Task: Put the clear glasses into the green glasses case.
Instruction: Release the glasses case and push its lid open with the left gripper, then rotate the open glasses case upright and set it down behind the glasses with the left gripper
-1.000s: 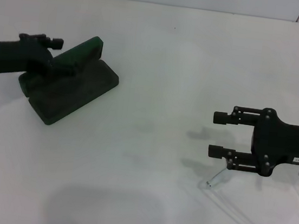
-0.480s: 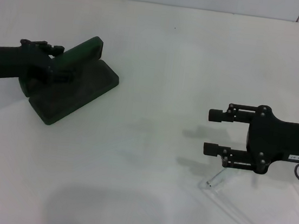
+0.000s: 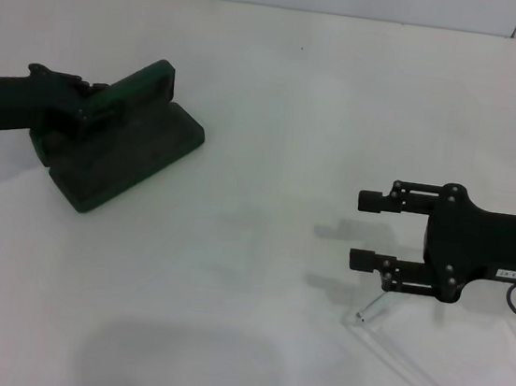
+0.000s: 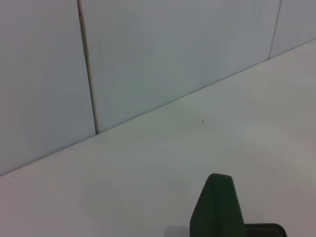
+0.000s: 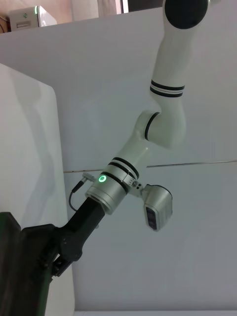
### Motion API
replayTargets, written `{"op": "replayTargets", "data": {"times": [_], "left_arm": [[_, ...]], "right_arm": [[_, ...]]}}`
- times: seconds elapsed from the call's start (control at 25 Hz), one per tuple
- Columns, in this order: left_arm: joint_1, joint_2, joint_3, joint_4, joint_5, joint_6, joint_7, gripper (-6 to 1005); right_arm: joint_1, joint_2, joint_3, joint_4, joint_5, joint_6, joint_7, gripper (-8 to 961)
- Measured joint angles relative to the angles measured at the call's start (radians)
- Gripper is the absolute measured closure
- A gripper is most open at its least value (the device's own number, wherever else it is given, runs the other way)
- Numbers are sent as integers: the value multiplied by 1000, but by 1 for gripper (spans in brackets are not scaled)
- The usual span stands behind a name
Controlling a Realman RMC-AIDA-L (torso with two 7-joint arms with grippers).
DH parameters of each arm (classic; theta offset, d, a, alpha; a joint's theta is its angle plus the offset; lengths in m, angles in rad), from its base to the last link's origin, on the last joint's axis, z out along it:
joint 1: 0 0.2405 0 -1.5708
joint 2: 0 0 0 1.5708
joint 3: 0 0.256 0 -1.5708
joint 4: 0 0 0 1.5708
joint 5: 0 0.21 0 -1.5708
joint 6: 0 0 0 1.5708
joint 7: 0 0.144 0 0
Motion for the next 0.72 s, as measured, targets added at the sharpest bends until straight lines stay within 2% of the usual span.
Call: {"op": "replayTargets", "data": {"times": [0.24,0.36,0.4,0.44,0.52,0.6,0.68,0.72], "left_arm": [[-12,-4,4,3,3,-1,7,698],[-17,-12,6,14,4,-1,23,772],[-19,-21,7,23,3,-1,40,792],[-24,-42,8,44,1,-1,83,788],[-31,-57,12,61,-6,2,122,781],[-37,-64,34,70,-21,6,155,774],[-65,-61,138,69,-82,9,200,766],[-73,-61,159,68,-91,9,204,763]], "right_arm": [[-3,0,-1,0,-2,0,-2,297],[-3,2,-1,0,-8,-1,-2,297],[-4,3,-1,0,-10,-1,-2,297],[-6,4,-1,0,-11,-1,-2,297],[-10,5,-1,0,-15,-1,-2,297],[-12,8,0,0,-19,-2,-3,297],[-13,12,0,-1,-24,-2,-5,297],[-14,13,0,-2,-25,-3,-8,296]]}}
